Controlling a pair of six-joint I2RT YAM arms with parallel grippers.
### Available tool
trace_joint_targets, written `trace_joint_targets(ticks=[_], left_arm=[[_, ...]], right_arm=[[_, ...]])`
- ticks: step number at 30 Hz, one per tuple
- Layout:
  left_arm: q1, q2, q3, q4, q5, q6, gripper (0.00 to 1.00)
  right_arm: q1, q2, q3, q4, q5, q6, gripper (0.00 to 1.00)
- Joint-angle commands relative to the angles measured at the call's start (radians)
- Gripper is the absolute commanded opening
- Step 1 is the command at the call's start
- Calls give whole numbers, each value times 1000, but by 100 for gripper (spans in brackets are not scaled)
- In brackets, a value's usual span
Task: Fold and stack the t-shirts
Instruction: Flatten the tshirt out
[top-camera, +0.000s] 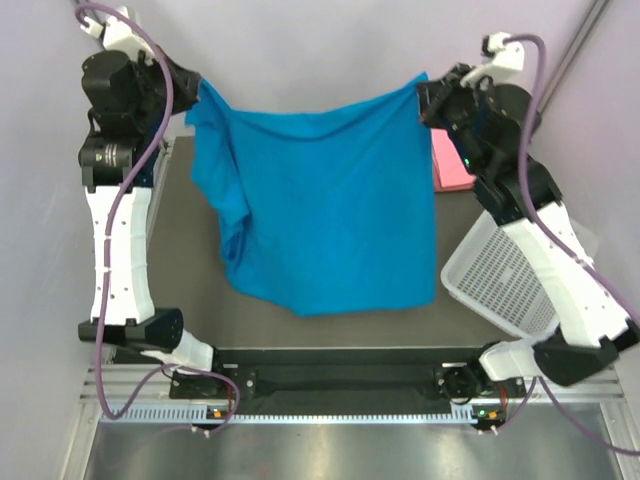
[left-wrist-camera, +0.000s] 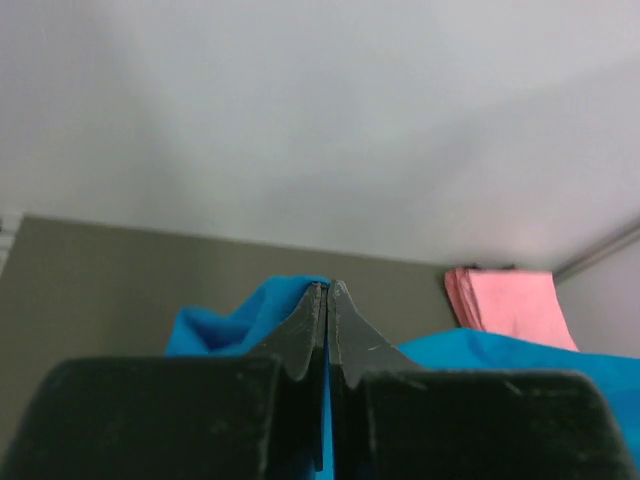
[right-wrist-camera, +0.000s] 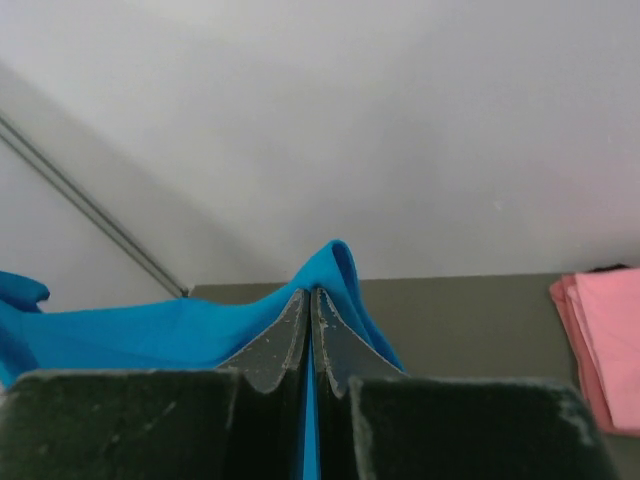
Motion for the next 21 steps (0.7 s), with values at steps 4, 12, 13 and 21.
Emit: trace_joint_targets(ticks=[4, 12, 13, 21], left_arm=[[4, 20, 228, 193, -89, -28, 0], [2, -197, 66, 187, -20, -71, 0], [2, -238, -15, 192, -29, -57, 0], [2, -494, -119, 164, 55, -94, 0]], right_arm=[[9, 139, 337, 47, 21, -36, 0], [10, -118, 112, 31, -59, 23, 0], [10, -164, 65, 50, -62, 32, 0], [10, -506, -238, 68, -199, 168, 0]])
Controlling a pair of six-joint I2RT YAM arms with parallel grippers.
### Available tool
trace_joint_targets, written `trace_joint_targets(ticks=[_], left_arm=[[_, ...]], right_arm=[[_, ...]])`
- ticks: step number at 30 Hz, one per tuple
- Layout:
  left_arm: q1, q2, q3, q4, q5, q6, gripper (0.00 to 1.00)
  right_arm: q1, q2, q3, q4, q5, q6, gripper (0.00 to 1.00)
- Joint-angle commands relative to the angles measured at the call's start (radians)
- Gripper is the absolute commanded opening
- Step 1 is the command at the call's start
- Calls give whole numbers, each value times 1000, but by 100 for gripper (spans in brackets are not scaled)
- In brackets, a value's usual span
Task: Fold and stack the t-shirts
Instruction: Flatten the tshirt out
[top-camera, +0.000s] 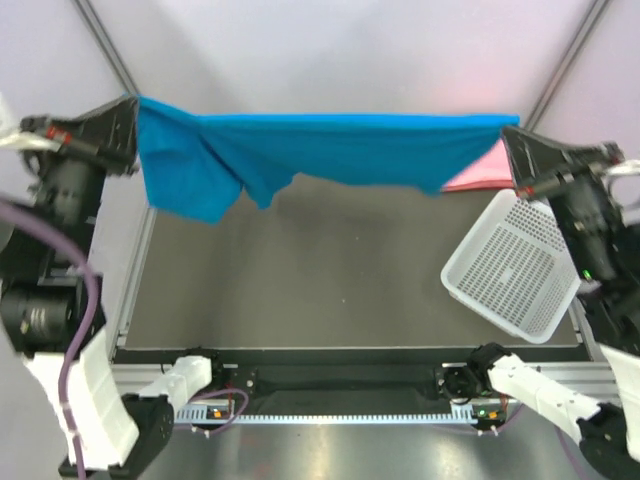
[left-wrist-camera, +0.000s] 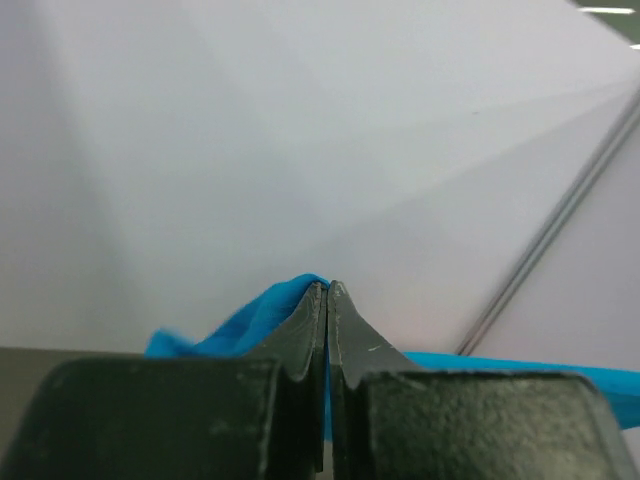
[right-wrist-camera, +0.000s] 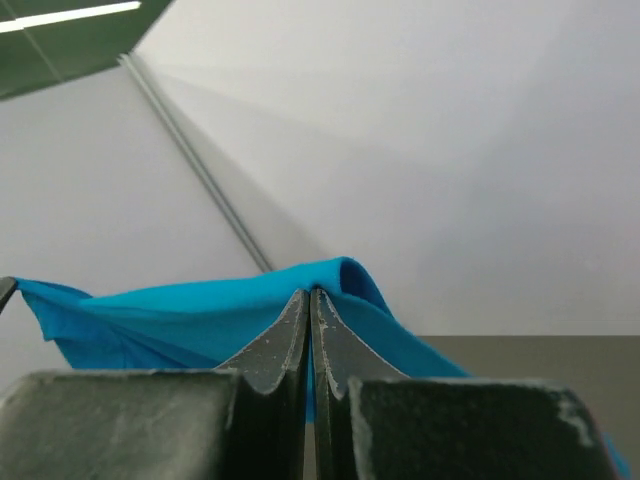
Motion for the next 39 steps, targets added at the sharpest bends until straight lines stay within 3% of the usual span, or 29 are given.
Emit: trace_joint_targets(ticks=[1, 5, 9, 15, 21, 27, 31, 34, 37, 39], left_arm=[[3, -68, 8, 18, 77, -26, 0], [3, -111, 55, -88, 24, 26, 0], [3, -96, 59, -71, -9, 92, 0], [3, 5, -168, 41, 6, 160, 0], [3, 106, -482, 231, 19, 239, 0], [9, 368, -587, 470, -21, 358, 0], [26, 703, -448, 515, -4, 382, 0], [64, 857, -315, 552, 54, 356, 0], [77, 1098, -128, 544, 103, 349, 0], [80, 1172, 1, 530, 120, 350, 0]], right_arm=[[10, -90, -95, 58, -86, 86, 0], [10, -178, -150, 51, -92, 115, 0], [9, -138, -83, 2, -45, 92, 0], [9, 6, -77, 15, 121, -14, 0], [1, 158, -316, 234, 171, -75, 0], [-54, 470, -440, 544, 149, -51, 0], [-169, 825, -271, 584, 47, 40, 0], [-224, 1043, -79, 577, -40, 44, 0], [-252, 1222, 98, 571, -118, 60, 0], [-272, 1287, 161, 571, -149, 79, 0]])
